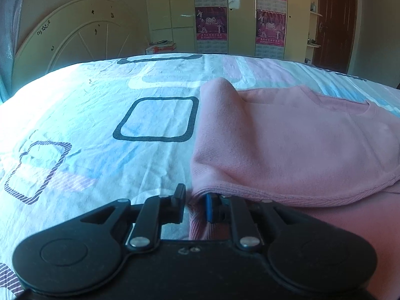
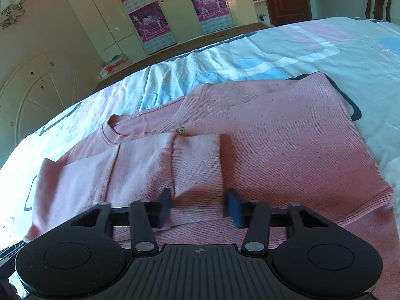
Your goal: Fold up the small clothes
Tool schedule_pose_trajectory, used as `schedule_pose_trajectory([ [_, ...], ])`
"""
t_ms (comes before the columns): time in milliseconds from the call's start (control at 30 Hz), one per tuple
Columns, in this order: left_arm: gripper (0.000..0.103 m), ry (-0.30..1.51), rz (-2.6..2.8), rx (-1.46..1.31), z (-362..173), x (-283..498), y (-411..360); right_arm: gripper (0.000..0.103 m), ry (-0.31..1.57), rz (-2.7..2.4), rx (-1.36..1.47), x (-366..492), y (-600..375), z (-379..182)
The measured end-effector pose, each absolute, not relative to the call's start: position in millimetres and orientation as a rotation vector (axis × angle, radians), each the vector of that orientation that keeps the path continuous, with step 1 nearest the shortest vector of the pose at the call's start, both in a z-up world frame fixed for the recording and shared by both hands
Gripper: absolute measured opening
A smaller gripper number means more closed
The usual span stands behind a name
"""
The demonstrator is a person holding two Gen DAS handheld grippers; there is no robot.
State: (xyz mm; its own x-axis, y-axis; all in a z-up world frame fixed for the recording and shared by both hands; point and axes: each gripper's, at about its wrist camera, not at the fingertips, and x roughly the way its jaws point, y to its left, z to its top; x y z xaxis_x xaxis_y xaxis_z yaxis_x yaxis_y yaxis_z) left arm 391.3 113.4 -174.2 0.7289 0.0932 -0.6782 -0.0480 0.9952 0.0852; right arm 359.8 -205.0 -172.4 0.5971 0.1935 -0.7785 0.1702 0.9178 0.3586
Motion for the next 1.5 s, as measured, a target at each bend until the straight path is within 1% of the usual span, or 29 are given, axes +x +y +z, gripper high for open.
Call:
schedule_pose_trajectory([
  [33, 0.016, 0.748, 0.079, 0.074, -174.5, 391.1, 112.1, 0.012, 0.945, 0.012, 0.409, 361.3, -201.4, -172.2],
  [167, 0.016, 0.743, 0.08, 0.096, -175.4, 391.7, 109.6, 0.01, 0.895, 0.059, 0.369, 353.0, -194.0, -155.2],
  [267, 0.016, 0.738, 0.08, 0.11, -176.2, 390.8, 108.4, 0.01, 0.807, 0.045, 0.245, 336.8, -196.8, -128.7],
  [300, 0.016, 0.736, 0.08, 0.121, -176.3, 389.8, 107.1, 0.01, 0.809, 0.043, 0.226, 333.5, -199.2, -127.0],
  [400, 0.016, 0.734, 0.079, 0.139, -177.3, 388.4, 104.5, 0.01, 0.884, -0.008, 0.143, 328.6, -203.9, -146.7],
  [467, 0.016, 0.741, 0.07, 0.148, -176.2, 387.4, 103.9, 0.009, 0.963, -0.035, 0.177, 329.5, -213.2, -167.5],
  [500, 0.016, 0.748, 0.062, 0.15, -175.1, 386.5, 104.2, 0.009, 0.958, -0.032, 0.2, 328.4, -215.6, -167.6],
  [567, 0.016, 0.765, 0.033, 0.143, -171.8, 383.1, 107.4, 0.012, 0.919, -0.032, 0.242, 324.7, -220.0, -159.2],
  [633, 0.022, 0.786, -0.003, 0.12, -167.1, 376.0, 113.9, 0.035, 0.887, -0.024, 0.286, 323.2, -224.5, -151.3],
  [667, 0.023, 0.794, -0.019, 0.103, -164.3, 371.6, 117.4, 0.037, 0.876, -0.028, 0.289, 323.3, -225.7, -149.3],
  [767, 0.028, 0.81, -0.032, 0.047, -155.1, 358.8, 127.6, 0.037, 0.874, -0.025, 0.319, 334.0, -232.5, -148.6],
  [900, 0.04, 0.774, -0.024, -0.032, -137.7, 360.0, 132.7, 0.037, 0.888, -0.052, 0.38, 351.3, -241.9, -158.2],
  [1000, 0.041, 0.763, -0.018, -0.054, -135.0, 387.9, 127.3, 0.037, 0.913, -0.042, 0.412, 366.4, -241.3, -168.3],
  [1133, 0.041, 0.778, -0.003, -0.102, -144.7, 441.9, 121.6, 0.037, 0.926, -0.028, 0.405, 378.1, -233.8, -173.4],
  [1167, 0.041, 0.787, -0.002, -0.12, -147.8, 452.1, 122.1, 0.035, 0.926, -0.02, 0.407, 379.2, -232.7, -172.1],
  [1233, 0.042, 0.816, 0.01, -0.157, -157.4, 475.0, 122.9, 0.01, 0.936, 0.0, 0.387, 381.8, -227.5, -172.2],
  [1300, 0.042, 0.832, 0.026, -0.181, -163.4, 488.9, 124.7, 0.008, 0.93, 0.004, 0.355, 381.2, -223.5, -171.3],
  [1400, 0.042, 0.827, 0.045, -0.186, -167.5, 501.0, 125.4, 0.008, 0.839, -0.029, 0.25, 371.5, -216.9, -159.6],
  [1433, 0.044, 0.83, 0.056, -0.173, -169.5, 504.0, 124.5, 0.008, 0.814, -0.05, 0.213, 368.5, -215.8, -156.9],
  [1500, 0.045, 0.822, 0.072, -0.165, -172.8, 507.3, 124.8, 0.008, 0.847, -0.074, 0.175, 370.9, -216.1, -165.8],
])
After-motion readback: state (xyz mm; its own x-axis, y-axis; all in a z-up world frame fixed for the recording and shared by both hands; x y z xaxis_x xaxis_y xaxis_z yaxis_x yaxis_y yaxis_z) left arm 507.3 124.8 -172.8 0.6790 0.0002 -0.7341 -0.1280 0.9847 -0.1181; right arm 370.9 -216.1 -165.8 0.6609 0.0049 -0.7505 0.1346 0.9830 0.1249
